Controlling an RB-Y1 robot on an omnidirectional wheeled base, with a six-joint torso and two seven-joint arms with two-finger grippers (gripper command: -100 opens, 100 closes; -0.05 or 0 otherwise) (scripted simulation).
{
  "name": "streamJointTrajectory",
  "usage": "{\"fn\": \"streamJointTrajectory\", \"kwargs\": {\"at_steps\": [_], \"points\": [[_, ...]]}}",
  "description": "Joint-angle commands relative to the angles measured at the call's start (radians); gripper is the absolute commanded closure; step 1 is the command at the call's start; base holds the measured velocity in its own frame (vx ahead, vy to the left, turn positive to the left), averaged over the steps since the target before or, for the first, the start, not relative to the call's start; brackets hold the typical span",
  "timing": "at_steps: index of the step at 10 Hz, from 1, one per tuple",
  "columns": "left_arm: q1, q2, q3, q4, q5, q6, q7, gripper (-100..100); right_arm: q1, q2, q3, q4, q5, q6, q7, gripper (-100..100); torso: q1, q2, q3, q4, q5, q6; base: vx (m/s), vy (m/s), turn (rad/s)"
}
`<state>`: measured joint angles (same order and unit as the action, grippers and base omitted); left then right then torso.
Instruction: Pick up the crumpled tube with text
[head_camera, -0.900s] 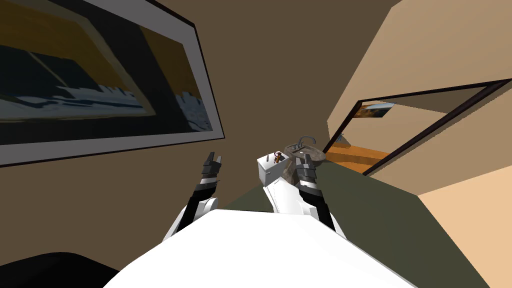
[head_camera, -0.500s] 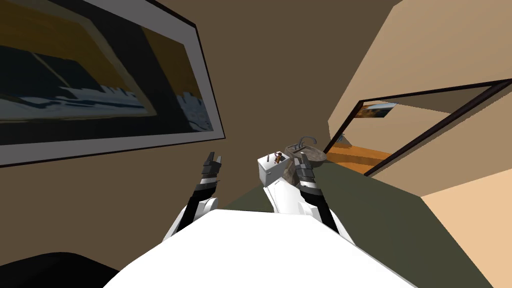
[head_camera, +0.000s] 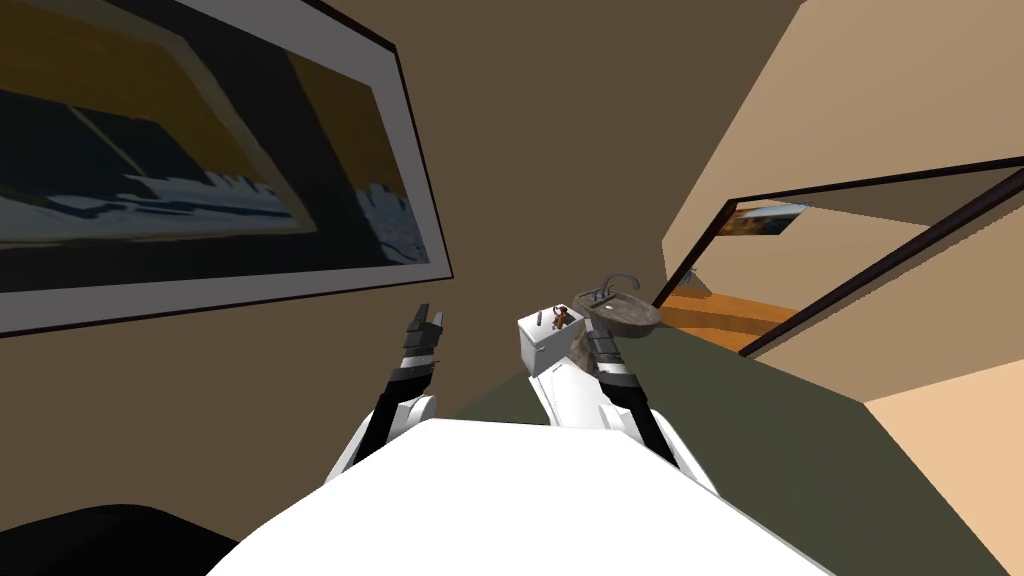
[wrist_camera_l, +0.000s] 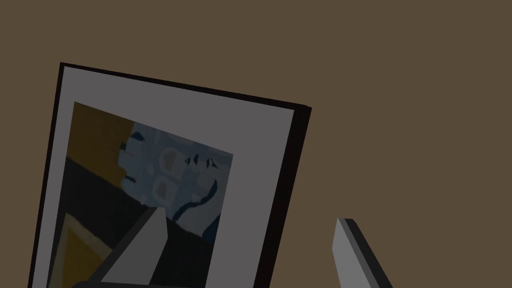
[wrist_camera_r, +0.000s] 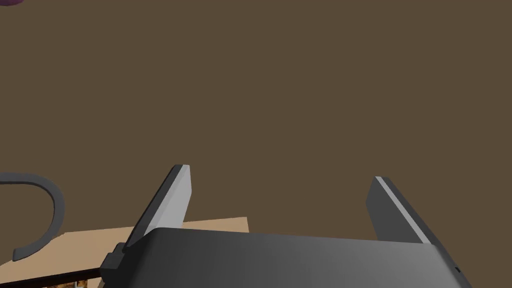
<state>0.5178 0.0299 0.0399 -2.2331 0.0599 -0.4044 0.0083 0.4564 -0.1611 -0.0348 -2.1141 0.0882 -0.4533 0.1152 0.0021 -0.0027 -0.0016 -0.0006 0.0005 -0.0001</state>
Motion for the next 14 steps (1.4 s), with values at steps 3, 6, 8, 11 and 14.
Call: {"fn": "streamJointTrajectory", "kwargs": {"at_steps": [3, 6, 8, 11, 14], "points": [[0.000, 0.000, 0.000, 0.000, 0.000, 0.000, 0.000, 0, -0.032, -0.026, -0.003, 0.078, 0.059, -0.003, 0.069, -100, 0.000, 0.000, 0.000, 0.000, 0.000, 0.000, 0.037, 0.027, 0.036], [0.000, 0.000, 0.000, 0.000, 0.000, 0.000, 0.000, 0, -0.057, -0.032, -0.006, 0.141, 0.113, -0.002, 0.129, -100, 0.000, -0.001, 0.000, 0.000, 0.000, 0.000, 0.048, 0.034, 0.033], [0.000, 0.000, 0.000, 0.000, 0.000, 0.000, 0.000, 0, -0.075, -0.036, -0.008, 0.185, 0.149, -0.002, 0.170, -100, 0.000, -0.001, 0.000, 0.000, 0.000, 0.000, 0.043, 0.033, 0.041], [0.000, 0.000, 0.000, 0.000, 0.000, 0.000, 0.000, 0, -0.103, -0.045, -0.012, 0.253, 0.205, -0.001, 0.233, -100, 0.000, 0.000, 0.000, 0.000, 0.000, 0.000, 0.040, 0.030, 0.038], [0.000, 0.000, 0.000, 0.000, 0.000, 0.000, 0.000, 0, -0.132, -0.058, -0.015, 0.327, 0.263, 0.002, 0.298, -100, 0.000, -0.001, -0.001, 0.000, 0.000, 0.000, 0.052, 0.033, 0.036]]}}
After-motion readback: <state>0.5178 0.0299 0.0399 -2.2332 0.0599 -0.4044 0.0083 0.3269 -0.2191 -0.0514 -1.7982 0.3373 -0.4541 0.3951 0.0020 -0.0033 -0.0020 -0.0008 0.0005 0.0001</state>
